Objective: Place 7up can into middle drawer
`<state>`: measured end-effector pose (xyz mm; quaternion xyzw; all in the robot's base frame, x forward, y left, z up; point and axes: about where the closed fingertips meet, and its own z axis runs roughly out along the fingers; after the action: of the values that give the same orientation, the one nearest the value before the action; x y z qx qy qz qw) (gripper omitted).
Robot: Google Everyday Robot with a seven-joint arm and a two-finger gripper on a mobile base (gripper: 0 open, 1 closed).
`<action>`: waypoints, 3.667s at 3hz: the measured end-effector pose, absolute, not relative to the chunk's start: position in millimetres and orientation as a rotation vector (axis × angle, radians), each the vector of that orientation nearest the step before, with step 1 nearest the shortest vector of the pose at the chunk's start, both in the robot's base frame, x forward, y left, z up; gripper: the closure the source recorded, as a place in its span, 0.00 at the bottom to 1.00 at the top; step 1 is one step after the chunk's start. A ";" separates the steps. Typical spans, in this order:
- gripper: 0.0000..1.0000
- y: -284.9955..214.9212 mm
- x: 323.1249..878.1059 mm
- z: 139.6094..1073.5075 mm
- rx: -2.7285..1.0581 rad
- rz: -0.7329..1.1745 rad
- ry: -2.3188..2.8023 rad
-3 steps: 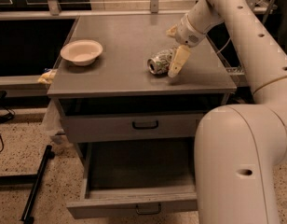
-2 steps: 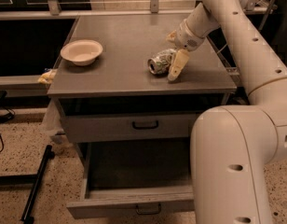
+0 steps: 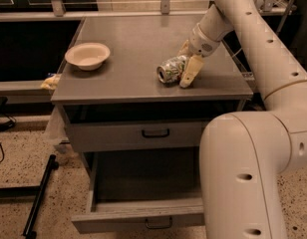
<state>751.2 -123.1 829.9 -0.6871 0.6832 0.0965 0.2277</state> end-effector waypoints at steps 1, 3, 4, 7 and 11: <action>0.66 -123.4 751.0 836.3 -1.892 0.266 1.883; 1.00 -182.9 671.9 908.3 -1.884 0.179 2.043; 1.00 -201.2 610.2 951.0 -1.800 0.180 2.071; 1.00 -193.7 569.8 943.0 -1.758 0.112 2.024; 1.00 -166.0 491.9 708.6 -1.679 0.335 2.177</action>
Offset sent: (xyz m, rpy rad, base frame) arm -0.1722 -0.0889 0.1123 -0.2302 0.1870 -0.0579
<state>491.9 -166.0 708.6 -0.5957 0.7725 0.1187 0.1852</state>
